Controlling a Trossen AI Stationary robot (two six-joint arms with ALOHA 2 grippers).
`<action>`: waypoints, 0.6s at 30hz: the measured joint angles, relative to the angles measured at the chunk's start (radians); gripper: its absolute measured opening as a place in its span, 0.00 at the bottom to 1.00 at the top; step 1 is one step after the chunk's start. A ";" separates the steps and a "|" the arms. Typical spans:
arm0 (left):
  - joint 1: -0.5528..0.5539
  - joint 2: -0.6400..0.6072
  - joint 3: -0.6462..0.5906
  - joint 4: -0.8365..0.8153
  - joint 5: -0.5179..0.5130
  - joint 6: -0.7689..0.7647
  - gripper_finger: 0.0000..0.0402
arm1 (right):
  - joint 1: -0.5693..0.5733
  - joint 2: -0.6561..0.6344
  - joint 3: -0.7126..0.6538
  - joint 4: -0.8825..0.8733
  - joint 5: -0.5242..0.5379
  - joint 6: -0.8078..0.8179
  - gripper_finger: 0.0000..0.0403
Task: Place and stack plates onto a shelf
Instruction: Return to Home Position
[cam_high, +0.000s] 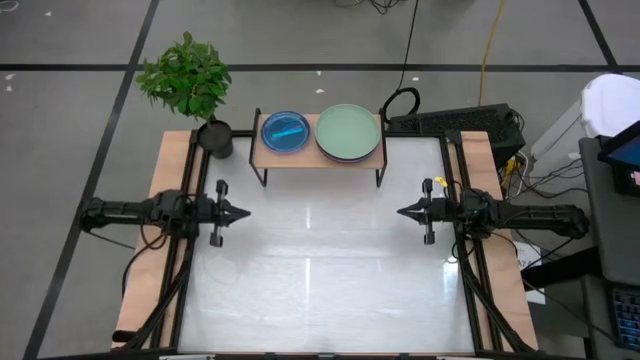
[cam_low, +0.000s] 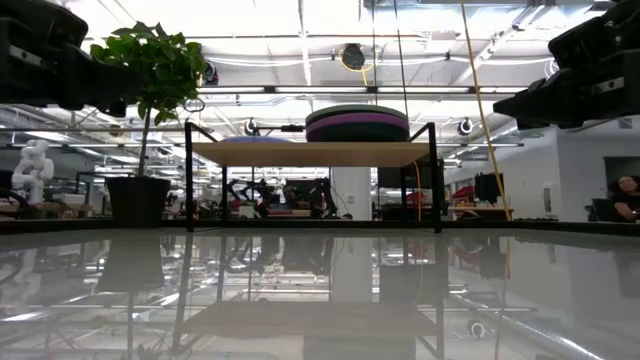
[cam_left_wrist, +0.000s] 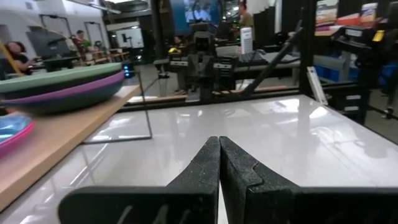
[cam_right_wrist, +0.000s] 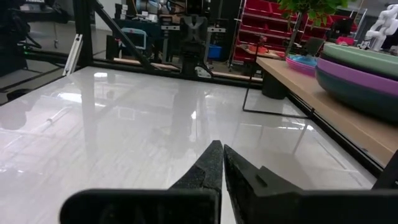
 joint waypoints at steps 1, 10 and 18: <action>0.009 0.000 0.000 -0.001 -0.001 0.000 0.01 | 0.000 0.000 0.000 0.000 0.000 0.000 0.00; 0.020 0.001 0.000 -0.002 -0.003 -0.042 0.01 | 0.000 0.000 0.000 -0.001 0.000 0.000 0.00; 0.020 0.001 0.000 0.010 -0.009 -0.035 0.01 | 0.000 0.000 0.000 -0.001 0.000 0.000 0.00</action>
